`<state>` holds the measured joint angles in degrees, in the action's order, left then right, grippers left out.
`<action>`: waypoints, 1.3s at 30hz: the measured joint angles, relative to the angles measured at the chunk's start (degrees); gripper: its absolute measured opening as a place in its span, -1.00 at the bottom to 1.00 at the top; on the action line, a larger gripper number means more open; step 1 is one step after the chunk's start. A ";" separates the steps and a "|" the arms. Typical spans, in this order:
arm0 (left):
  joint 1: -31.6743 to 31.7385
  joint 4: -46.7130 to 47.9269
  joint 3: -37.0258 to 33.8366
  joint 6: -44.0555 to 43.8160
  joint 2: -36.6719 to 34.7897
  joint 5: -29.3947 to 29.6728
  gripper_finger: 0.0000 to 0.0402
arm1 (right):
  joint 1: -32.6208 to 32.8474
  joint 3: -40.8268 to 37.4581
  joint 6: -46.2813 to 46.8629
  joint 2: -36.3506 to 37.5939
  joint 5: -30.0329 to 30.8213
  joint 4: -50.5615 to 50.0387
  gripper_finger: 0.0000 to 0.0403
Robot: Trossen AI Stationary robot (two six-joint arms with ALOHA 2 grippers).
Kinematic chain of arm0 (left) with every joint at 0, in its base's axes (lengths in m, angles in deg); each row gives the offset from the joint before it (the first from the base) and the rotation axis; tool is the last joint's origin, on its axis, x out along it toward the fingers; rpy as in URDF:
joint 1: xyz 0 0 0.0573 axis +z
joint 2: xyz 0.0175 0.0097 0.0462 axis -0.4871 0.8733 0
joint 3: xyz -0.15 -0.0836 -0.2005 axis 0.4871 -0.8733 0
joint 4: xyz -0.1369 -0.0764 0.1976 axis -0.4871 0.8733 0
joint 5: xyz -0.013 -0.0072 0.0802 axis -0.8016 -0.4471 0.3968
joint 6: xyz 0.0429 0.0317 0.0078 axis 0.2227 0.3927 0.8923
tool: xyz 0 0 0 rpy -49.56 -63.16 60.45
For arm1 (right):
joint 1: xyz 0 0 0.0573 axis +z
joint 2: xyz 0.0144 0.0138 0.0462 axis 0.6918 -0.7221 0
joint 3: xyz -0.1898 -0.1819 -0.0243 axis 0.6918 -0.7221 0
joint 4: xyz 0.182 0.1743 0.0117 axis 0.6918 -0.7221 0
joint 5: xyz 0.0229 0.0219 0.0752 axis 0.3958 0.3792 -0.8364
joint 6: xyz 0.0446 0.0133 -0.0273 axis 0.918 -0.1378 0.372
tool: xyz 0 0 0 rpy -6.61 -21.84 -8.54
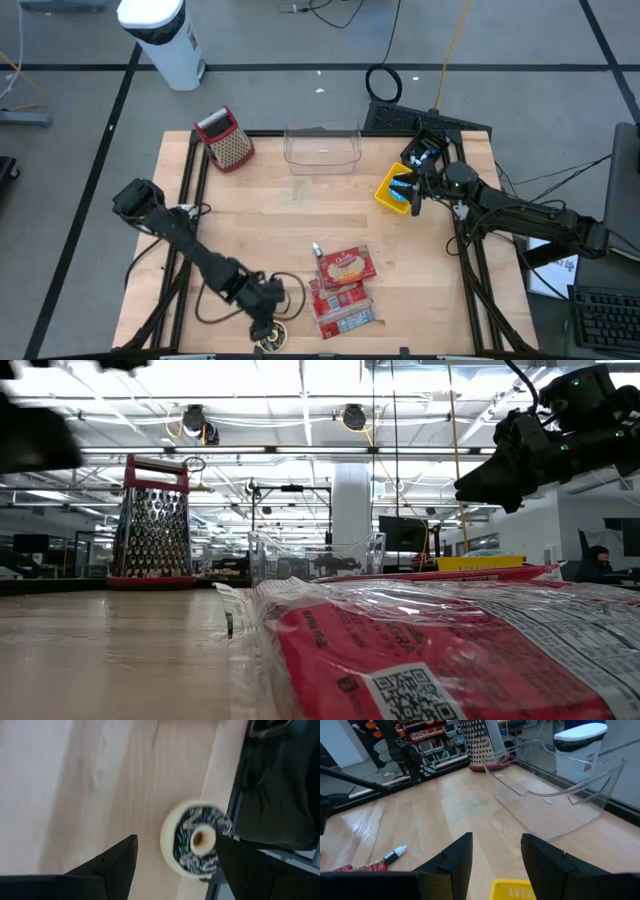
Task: Pick & Place Food Item
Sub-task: Put the black donut into the yellow bin
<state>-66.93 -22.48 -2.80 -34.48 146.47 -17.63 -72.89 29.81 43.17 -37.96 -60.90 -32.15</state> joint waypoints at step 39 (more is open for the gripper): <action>4.87 0.41 -0.20 6.07 5.82 4.34 -0.76 | 0.00 0.00 0.44 0.00 -0.01 0.01 -0.23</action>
<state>-62.06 -22.07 -3.00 -28.41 152.29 -13.29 -72.89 29.81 43.61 -37.96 -60.91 -32.13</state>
